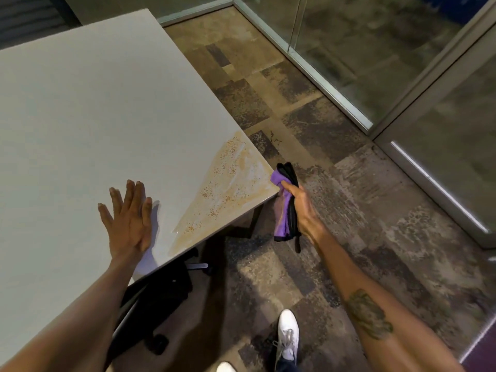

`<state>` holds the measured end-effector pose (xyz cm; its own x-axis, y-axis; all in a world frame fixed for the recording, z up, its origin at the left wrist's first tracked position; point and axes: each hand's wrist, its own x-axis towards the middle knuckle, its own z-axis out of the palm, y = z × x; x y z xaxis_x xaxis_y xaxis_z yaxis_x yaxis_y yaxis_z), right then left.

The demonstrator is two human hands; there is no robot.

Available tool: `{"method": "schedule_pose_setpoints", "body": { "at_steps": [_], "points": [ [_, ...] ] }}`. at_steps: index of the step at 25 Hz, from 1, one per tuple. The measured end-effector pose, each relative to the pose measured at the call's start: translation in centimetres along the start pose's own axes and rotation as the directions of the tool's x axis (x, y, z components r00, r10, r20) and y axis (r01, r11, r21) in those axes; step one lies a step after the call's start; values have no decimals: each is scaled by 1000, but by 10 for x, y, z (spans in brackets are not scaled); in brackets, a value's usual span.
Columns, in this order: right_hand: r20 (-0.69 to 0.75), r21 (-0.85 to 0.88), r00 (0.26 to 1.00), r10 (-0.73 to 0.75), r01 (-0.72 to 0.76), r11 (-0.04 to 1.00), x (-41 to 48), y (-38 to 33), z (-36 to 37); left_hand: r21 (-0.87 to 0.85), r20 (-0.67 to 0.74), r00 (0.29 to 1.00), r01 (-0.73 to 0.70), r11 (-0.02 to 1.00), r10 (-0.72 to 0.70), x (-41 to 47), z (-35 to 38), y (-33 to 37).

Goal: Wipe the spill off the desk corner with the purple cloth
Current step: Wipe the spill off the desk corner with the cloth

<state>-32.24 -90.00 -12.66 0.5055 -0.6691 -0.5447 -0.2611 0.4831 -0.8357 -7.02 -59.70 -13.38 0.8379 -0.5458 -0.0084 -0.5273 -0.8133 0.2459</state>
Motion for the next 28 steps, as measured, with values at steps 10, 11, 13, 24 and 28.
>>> {"method": "schedule_pose_setpoints", "body": {
  "at_steps": [10,11,13,24,28],
  "points": [
    [-309,228,946,-93,169,959,-56,51,85,14,20,1000,1,1000,-1,-3,-7,6],
    [-313,234,945,-93,172,957,-58,55,90,15,22,1000,1,1000,-2,-3,-8,7],
    [-278,257,950,-142,216,942,-71,69,106,24,20,1000,-7,1000,6,-4,-9,8],
    [-62,168,986,-153,162,972,-160,132,189,13,19,1000,-7,1000,7,-5,-10,8],
    [-5,145,983,-185,184,972,-172,145,202,1,18,1000,2,1000,-2,-4,-7,5]
  ]
}}
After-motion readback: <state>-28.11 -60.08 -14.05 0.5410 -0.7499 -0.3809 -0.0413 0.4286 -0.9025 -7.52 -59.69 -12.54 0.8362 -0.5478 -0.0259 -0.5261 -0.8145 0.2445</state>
